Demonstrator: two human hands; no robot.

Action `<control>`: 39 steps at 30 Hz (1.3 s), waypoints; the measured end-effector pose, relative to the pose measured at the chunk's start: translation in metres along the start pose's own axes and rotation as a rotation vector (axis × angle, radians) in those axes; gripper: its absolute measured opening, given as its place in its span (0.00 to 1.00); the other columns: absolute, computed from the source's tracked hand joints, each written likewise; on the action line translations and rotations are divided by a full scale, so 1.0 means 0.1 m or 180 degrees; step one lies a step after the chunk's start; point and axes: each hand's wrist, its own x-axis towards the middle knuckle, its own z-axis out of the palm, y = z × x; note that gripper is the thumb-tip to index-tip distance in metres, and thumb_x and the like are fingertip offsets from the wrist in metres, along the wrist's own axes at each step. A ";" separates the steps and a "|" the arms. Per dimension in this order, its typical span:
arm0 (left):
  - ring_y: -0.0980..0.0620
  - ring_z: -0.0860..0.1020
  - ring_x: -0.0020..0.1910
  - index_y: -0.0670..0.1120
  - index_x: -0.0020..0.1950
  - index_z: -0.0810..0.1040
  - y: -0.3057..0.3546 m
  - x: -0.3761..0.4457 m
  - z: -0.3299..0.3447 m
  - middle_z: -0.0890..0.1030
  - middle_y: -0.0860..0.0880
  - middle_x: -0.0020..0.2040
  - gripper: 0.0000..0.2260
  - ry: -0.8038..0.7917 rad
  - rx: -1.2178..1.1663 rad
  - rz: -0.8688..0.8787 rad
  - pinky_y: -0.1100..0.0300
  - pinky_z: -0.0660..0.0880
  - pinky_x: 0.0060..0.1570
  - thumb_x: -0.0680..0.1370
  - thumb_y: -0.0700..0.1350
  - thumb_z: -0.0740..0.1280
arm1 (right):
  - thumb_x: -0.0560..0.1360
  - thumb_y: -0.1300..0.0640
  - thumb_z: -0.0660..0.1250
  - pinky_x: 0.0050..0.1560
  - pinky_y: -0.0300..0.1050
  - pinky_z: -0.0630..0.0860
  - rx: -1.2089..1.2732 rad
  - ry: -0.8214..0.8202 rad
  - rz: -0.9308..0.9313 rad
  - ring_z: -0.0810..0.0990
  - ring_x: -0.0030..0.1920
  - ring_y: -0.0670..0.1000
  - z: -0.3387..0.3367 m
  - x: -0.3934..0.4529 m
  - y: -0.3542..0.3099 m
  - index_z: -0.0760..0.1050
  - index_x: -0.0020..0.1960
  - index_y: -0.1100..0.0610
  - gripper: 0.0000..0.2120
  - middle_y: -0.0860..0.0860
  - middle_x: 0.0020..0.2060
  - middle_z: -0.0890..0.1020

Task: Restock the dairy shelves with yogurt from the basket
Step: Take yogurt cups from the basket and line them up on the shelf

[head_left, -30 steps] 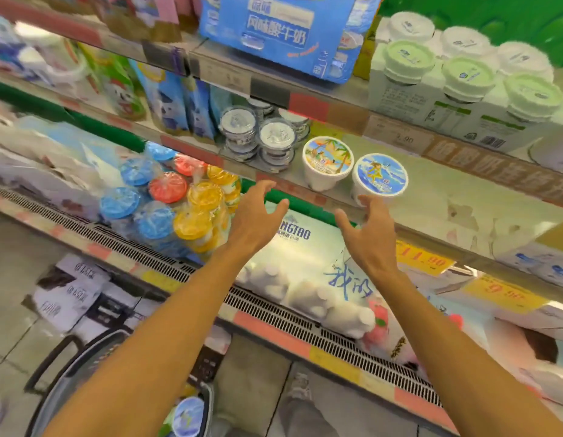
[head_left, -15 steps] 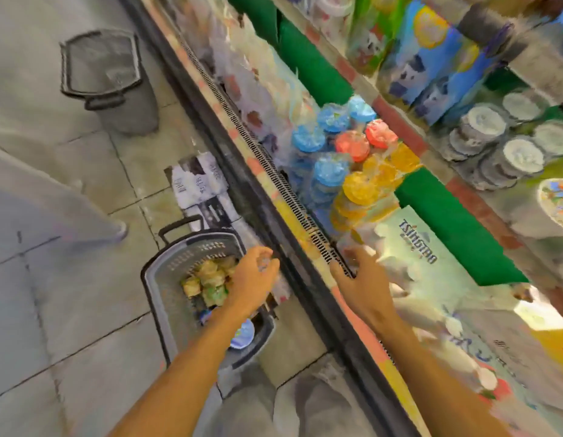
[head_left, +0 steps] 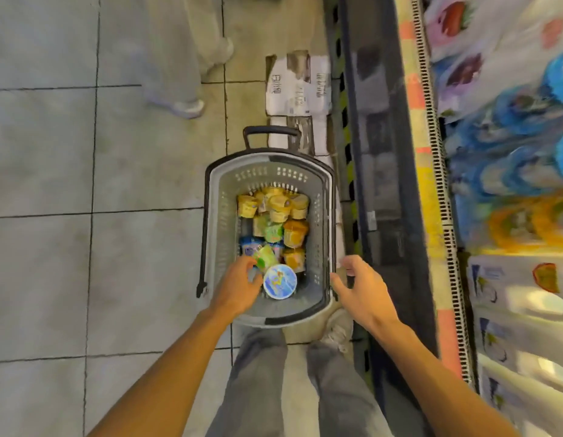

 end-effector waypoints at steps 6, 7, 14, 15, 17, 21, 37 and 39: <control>0.39 0.77 0.55 0.52 0.55 0.70 -0.70 0.70 0.53 0.77 0.42 0.58 0.07 -0.0135 0.0010 -0.0365 0.49 0.75 0.49 0.79 0.46 0.66 | 0.79 0.48 0.67 0.62 0.52 0.75 -0.0291 -0.0532 -0.0121 0.75 0.65 0.55 0.82 0.85 0.29 0.69 0.70 0.56 0.22 0.53 0.65 0.76; 0.37 0.77 0.53 0.52 0.54 0.69 -0.79 0.82 0.61 0.77 0.40 0.57 0.07 -0.0151 -0.0038 -0.0448 0.50 0.73 0.47 0.79 0.45 0.65 | 0.79 0.48 0.67 0.61 0.52 0.75 -0.0319 -0.0624 -0.0142 0.75 0.65 0.56 0.99 0.97 0.34 0.68 0.69 0.56 0.23 0.54 0.65 0.76; 0.44 0.76 0.46 0.45 0.53 0.68 -1.43 1.87 1.16 0.76 0.42 0.48 0.11 0.0120 -0.1075 -0.1258 0.51 0.73 0.47 0.79 0.45 0.70 | 0.77 0.47 0.70 0.55 0.50 0.73 -0.0008 -0.1152 0.0435 0.73 0.66 0.60 2.17 1.75 0.82 0.62 0.72 0.59 0.31 0.58 0.69 0.71; 0.45 0.76 0.44 0.44 0.48 0.69 -1.50 2.00 1.22 0.76 0.41 0.43 0.12 0.0144 -0.1183 -0.1383 0.50 0.73 0.45 0.78 0.46 0.71 | 0.77 0.47 0.71 0.56 0.52 0.75 0.0073 -0.1195 0.0534 0.74 0.66 0.60 2.29 1.84 0.90 0.62 0.71 0.60 0.31 0.58 0.69 0.71; 0.41 0.79 0.43 0.36 0.44 0.74 -1.61 2.24 1.34 0.77 0.35 0.41 0.22 0.0210 -0.1379 -0.1535 0.47 0.74 0.45 0.71 0.54 0.76 | 0.77 0.47 0.71 0.56 0.53 0.76 0.0104 -0.1277 0.0641 0.75 0.64 0.59 2.50 2.02 1.05 0.62 0.71 0.59 0.31 0.58 0.66 0.73; 0.40 0.75 0.66 0.37 0.75 0.62 -1.68 2.55 1.52 0.72 0.39 0.70 0.49 0.0082 -0.1655 -0.1819 0.48 0.75 0.62 0.65 0.64 0.77 | 0.78 0.48 0.70 0.54 0.48 0.74 -0.0078 -0.1433 0.0576 0.76 0.60 0.57 2.81 2.22 1.25 0.64 0.71 0.58 0.28 0.57 0.64 0.76; 0.49 0.80 0.48 0.48 0.62 0.70 -1.75 2.67 1.62 0.80 0.50 0.51 0.31 0.0734 -0.1810 -0.1504 0.52 0.79 0.53 0.66 0.52 0.81 | 0.83 0.53 0.62 0.49 0.55 0.84 0.0440 -0.1188 0.0792 0.82 0.54 0.55 2.92 2.18 1.24 0.69 0.56 0.50 0.04 0.55 0.56 0.80; 0.46 0.80 0.53 0.48 0.64 0.70 -1.76 2.71 1.59 0.80 0.48 0.55 0.33 0.0668 -0.1451 -0.1319 0.50 0.78 0.56 0.65 0.53 0.81 | 0.83 0.54 0.62 0.46 0.57 0.84 0.0703 -0.1121 0.0984 0.83 0.53 0.55 2.88 2.15 1.22 0.70 0.57 0.50 0.04 0.55 0.56 0.81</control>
